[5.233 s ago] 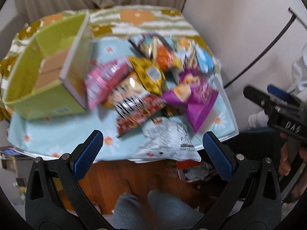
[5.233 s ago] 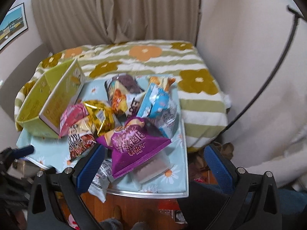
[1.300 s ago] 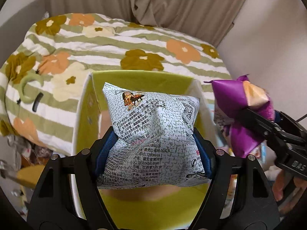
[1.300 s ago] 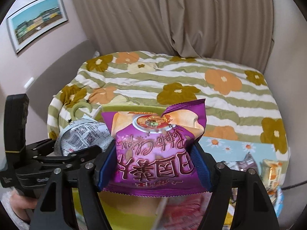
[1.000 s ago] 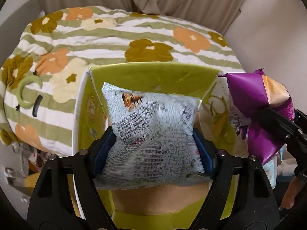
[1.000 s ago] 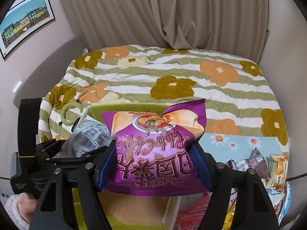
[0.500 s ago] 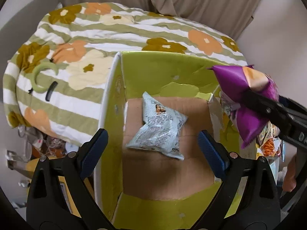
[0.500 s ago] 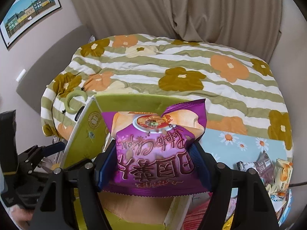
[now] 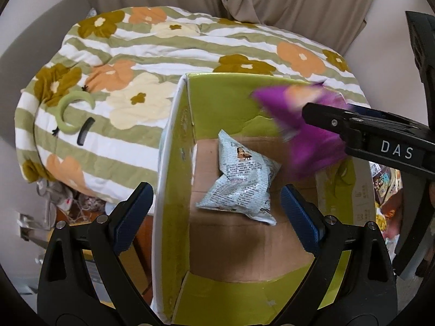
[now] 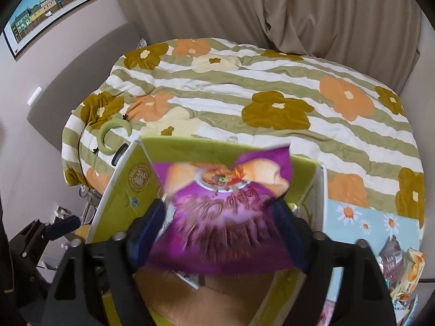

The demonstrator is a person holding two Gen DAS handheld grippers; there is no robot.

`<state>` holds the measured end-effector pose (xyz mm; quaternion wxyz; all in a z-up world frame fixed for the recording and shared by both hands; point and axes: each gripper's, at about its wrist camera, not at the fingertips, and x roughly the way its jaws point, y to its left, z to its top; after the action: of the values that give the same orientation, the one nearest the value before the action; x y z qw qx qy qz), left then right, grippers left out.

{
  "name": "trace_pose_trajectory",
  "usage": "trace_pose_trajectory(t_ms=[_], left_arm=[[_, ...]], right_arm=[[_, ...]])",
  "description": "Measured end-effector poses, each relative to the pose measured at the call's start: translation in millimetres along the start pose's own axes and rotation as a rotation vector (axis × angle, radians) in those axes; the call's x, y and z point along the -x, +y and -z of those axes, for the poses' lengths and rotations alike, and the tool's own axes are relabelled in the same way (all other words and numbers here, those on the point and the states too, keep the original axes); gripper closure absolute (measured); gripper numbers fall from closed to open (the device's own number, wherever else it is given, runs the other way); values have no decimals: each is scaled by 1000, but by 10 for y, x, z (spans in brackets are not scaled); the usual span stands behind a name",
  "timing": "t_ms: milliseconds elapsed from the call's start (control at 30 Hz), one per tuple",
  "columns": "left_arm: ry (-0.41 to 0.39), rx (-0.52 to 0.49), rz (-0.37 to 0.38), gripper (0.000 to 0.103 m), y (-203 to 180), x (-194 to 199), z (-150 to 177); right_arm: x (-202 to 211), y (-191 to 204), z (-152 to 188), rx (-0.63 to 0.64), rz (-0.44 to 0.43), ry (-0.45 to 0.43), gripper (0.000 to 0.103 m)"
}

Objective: Organize snacks
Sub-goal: 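Lower the purple bag into the green box and open the right tool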

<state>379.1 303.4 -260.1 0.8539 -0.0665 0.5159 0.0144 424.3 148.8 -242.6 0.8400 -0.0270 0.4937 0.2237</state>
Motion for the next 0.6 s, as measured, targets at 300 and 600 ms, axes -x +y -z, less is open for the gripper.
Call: trace_pose_trajectory(t_ms=[300, 600], left_arm=[[13, -3, -6, 9, 22, -61, 31], [-29, -31, -14, 9, 36, 225, 31]], right_arm=[[8, -23, 114, 14, 0, 40, 1], [388, 59, 165, 7, 11, -29, 1]])
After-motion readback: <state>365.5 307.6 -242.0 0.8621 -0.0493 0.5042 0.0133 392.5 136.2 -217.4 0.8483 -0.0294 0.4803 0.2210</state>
